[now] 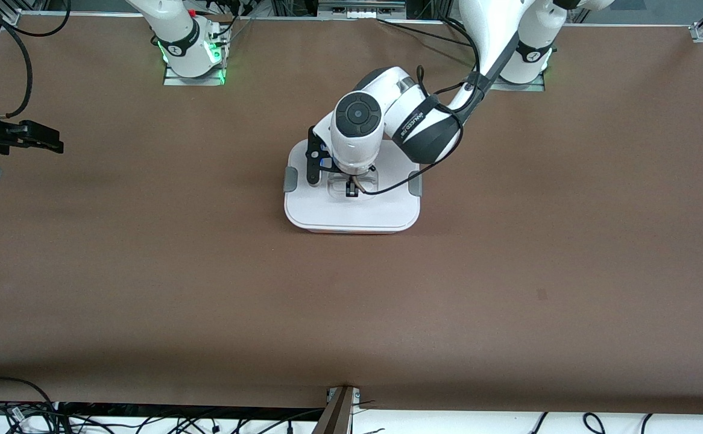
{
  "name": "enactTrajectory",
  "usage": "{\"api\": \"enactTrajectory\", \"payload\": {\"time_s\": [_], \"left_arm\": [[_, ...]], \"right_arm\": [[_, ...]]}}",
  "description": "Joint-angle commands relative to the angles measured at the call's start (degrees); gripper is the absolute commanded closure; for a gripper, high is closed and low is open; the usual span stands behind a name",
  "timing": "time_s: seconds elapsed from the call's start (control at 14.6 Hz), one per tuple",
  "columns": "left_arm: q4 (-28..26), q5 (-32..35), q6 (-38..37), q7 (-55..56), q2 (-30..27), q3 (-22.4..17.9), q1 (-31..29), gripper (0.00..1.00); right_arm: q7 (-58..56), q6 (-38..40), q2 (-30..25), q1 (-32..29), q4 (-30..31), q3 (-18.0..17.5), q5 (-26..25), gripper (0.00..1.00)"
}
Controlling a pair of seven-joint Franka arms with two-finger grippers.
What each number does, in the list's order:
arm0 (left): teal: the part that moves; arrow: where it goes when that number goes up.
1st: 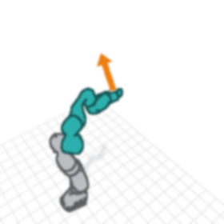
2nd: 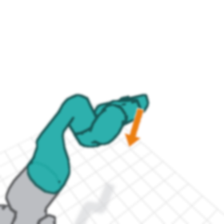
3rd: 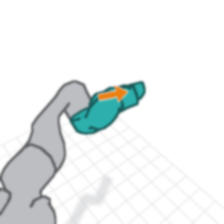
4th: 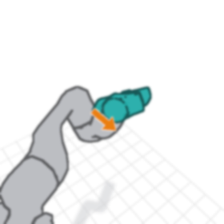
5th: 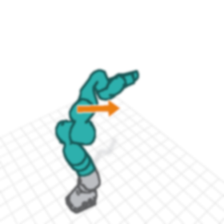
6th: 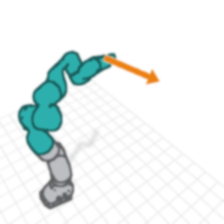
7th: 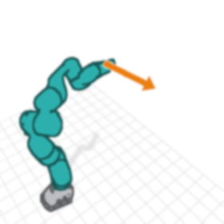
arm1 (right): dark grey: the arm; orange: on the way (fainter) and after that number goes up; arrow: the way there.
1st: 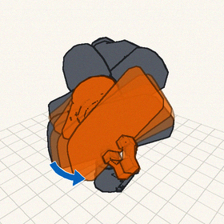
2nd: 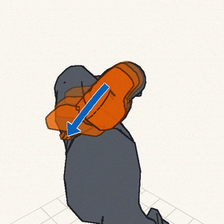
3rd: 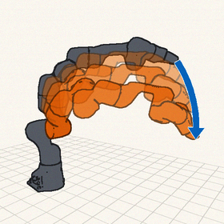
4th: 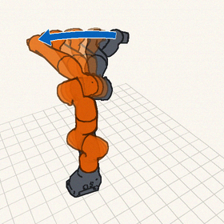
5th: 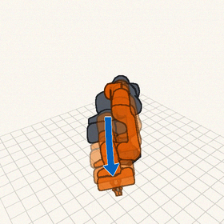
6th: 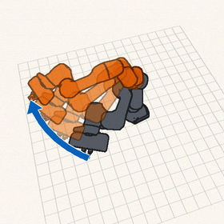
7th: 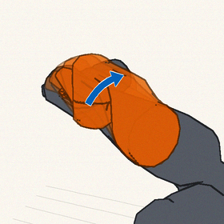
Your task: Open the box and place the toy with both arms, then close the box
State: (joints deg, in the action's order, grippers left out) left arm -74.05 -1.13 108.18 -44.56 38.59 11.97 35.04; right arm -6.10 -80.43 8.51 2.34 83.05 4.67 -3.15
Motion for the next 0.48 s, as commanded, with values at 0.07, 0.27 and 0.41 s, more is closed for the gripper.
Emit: {"api": "enactTrajectory", "payload": {"time_s": [0.07,0.27,0.41], "left_arm": [[-3.0,1.3,-0.4,-0.9,-0.8,-0.1,0.5,1.0],[-3.1,1.3,-0.8,-0.4,-0.7,-0.2,1.4,1.0],[-3.1,1.3,-0.8,-0.3,-0.6,-0.3,1.3,1.0]], "right_arm": [[-0.8,0.0,0.2,0.6,-0.9,0.7,0.6,0.0],[-0.8,-0.1,0.2,0.8,-0.9,0.5,0.7,0.0],[-0.8,-0.1,0.2,0.9,-0.9,0.5,0.8,0.0]]}}
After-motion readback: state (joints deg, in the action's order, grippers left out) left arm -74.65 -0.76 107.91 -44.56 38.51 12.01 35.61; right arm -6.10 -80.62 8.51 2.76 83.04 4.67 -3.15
